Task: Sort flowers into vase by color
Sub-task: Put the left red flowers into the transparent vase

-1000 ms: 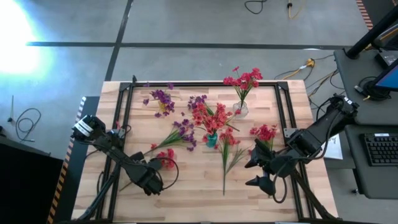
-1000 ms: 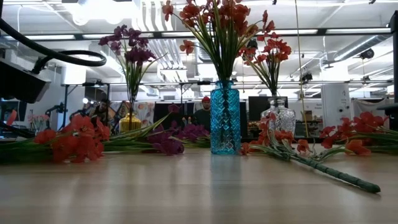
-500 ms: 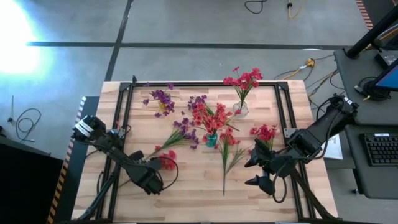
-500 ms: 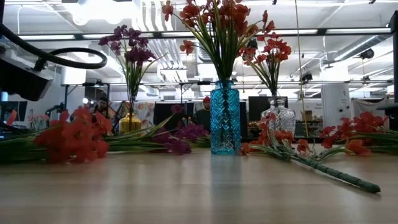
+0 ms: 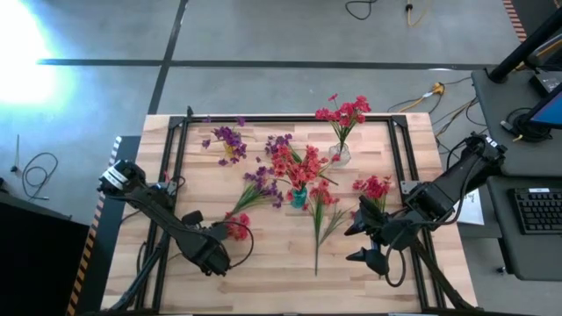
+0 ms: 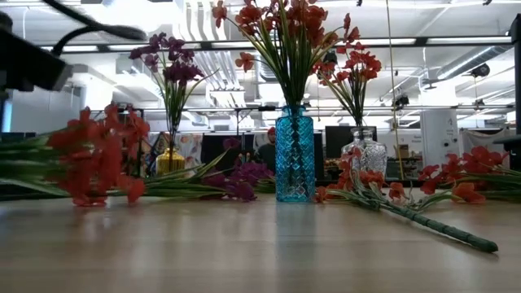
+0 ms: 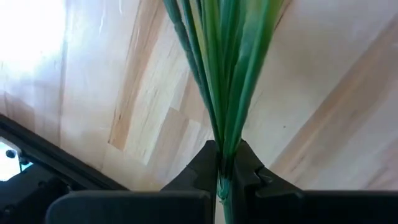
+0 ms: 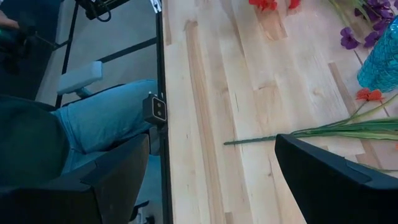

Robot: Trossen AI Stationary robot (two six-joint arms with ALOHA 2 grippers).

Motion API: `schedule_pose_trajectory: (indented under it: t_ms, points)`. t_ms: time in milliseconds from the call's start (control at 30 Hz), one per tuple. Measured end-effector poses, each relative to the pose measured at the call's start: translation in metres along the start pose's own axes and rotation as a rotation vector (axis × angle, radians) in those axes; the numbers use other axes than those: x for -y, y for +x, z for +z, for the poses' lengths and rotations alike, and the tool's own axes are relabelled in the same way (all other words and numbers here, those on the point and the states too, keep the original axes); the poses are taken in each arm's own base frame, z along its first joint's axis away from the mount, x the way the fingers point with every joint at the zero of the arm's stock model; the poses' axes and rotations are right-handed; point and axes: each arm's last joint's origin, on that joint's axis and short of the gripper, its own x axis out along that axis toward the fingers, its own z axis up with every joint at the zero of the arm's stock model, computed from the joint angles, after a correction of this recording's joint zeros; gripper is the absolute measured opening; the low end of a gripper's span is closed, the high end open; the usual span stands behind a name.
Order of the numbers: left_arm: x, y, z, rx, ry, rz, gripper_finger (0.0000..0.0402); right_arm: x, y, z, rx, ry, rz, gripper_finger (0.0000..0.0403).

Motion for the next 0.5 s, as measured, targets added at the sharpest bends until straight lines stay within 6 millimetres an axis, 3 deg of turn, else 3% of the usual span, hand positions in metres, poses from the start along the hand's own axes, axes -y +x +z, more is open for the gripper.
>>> schedule_pose_trajectory:
  t_ms: [333, 500]
  points:
    - [-0.036, -0.029, -0.015, -0.008, -0.100, 0.033, 0.0000, 0.000, 0.000, 0.000, 0.012, -0.009, -0.012, 0.0341]
    - [-0.044, -0.048, -0.018, 0.133, -0.100, -0.087, 0.0000, 0.001, 0.000, 0.001, 0.018, -0.030, -0.018, 0.0341]
